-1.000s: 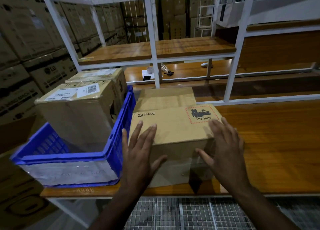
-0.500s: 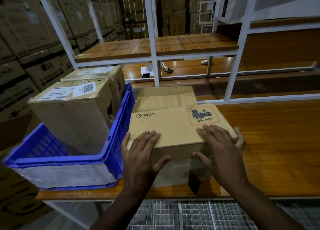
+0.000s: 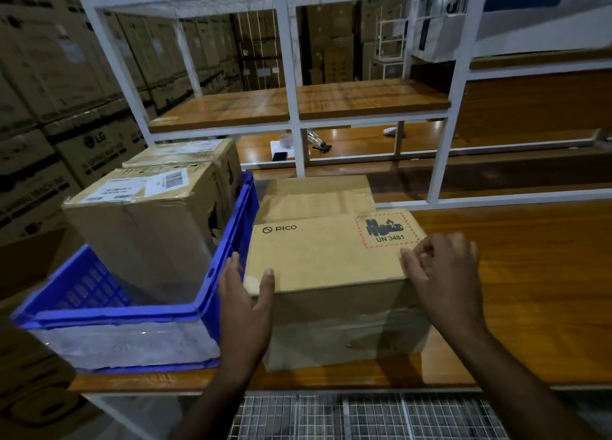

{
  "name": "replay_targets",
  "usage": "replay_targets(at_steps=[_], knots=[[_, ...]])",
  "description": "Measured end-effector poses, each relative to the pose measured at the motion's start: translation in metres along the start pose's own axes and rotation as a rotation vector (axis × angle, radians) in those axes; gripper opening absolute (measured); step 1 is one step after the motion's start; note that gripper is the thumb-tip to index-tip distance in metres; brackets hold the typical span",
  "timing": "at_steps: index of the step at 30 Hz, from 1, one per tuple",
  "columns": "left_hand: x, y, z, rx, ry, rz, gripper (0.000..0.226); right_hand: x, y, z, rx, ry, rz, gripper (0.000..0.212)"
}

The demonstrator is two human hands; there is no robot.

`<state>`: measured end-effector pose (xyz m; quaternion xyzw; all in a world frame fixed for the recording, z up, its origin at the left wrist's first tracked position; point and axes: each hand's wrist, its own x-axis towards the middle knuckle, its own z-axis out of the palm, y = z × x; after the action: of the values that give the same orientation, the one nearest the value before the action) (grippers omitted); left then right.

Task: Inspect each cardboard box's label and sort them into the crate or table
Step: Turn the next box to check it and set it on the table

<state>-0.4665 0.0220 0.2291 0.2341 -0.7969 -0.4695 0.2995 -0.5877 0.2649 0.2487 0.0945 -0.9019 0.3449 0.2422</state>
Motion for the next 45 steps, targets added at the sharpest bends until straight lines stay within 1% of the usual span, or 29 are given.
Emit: replay_targets(at_steps=[2, 4, 6, 8, 9, 11, 13, 15, 20, 23, 25, 27, 29, 32, 34, 36, 37, 38, 40, 42, 45], knots=[[0.002, -0.001, -0.003, -0.109, -0.058, -0.027, 0.061, -0.001, 0.004, 0.001, 0.027, -0.073, 0.108, 0.044], [0.003, -0.003, -0.007, -0.124, -0.078, -0.019, 0.062, -0.005, 0.005, 0.001, 0.162, -0.158, 0.242, 0.066], [0.000, -0.004, -0.011, -0.134, -0.094, -0.007, 0.060, -0.010, 0.006, 0.000, 0.262, -0.173, 0.237, 0.070], [-0.003, 0.002, -0.015, -0.123, -0.109, 0.022, 0.048, -0.015, 0.006, -0.004, 0.290, -0.158, 0.178, 0.067], [-0.004, 0.005, -0.018, -0.120, -0.117, 0.034, 0.048, -0.017, 0.006, -0.007, 0.297, -0.145, 0.153, 0.067], [-0.005, 0.011, -0.022, -0.131, -0.106, 0.074, 0.052, -0.020, 0.007, -0.013, 0.312, -0.121, 0.118, 0.069], [-0.005, 0.010, -0.023, -0.135, -0.053, 0.103, 0.062, -0.024, 0.007, -0.018, 0.346, -0.097, 0.088, 0.072], [-0.008, 0.005, -0.022, -0.146, -0.009, 0.111, 0.071, -0.031, 0.007, -0.020, 0.338, -0.087, 0.078, 0.082], [-0.032, -0.017, -0.015, -0.111, 0.021, 0.090, 0.083, -0.058, 0.019, -0.018, 0.312, -0.138, 0.130, 0.113], [-0.038, -0.026, -0.015, -0.065, 0.034, 0.114, 0.089, -0.067, 0.025, -0.020, 0.257, -0.200, 0.150, 0.124], [-0.038, -0.028, -0.017, 0.020, 0.014, 0.136, 0.090, -0.069, 0.027, -0.020, 0.173, -0.272, 0.155, 0.130], [-0.035, -0.032, -0.021, 0.123, -0.037, 0.134, 0.102, -0.070, 0.029, -0.020, 0.086, -0.339, 0.149, 0.135], [-0.032, -0.038, -0.025, 0.210, -0.103, 0.120, 0.116, -0.072, 0.034, -0.020, 0.047, -0.404, 0.152, 0.134], [-0.033, -0.045, -0.028, 0.295, -0.140, 0.155, 0.116, -0.078, 0.034, -0.017, 0.027, -0.446, 0.141, 0.126], [-0.033, -0.050, -0.026, 0.353, -0.148, 0.201, 0.112, -0.080, 0.033, -0.014, 0.010, -0.422, 0.171, 0.124], [-0.032, -0.053, -0.024, 0.408, -0.153, 0.231, 0.101, -0.079, 0.032, -0.013, 0.003, -0.391, 0.195, 0.123], [-0.032, -0.054, -0.023, 0.439, -0.150, 0.249, 0.094, -0.078, 0.031, -0.014, -0.015, -0.375, 0.177, 0.123], [-0.031, -0.054, -0.022, 0.469, -0.145, 0.278, 0.088, -0.078, 0.030, -0.014, -0.046, -0.361, 0.131, 0.121], [-0.026, -0.055, -0.020, 0.528, -0.177, 0.377, 0.082, -0.076, 0.028, -0.012, -0.133, -0.360, 0.000, 0.108], [-0.020, -0.054, -0.016, 0.579, -0.266, 0.455, 0.085, -0.074, 0.023, -0.009, -0.207, -0.443, -0.104, 0.094], [-0.012, -0.051, -0.003, 0.672, -0.401, 0.506, 0.093, -0.072, 0.017, -0.003, -0.286, -0.554, -0.194, 0.088]])
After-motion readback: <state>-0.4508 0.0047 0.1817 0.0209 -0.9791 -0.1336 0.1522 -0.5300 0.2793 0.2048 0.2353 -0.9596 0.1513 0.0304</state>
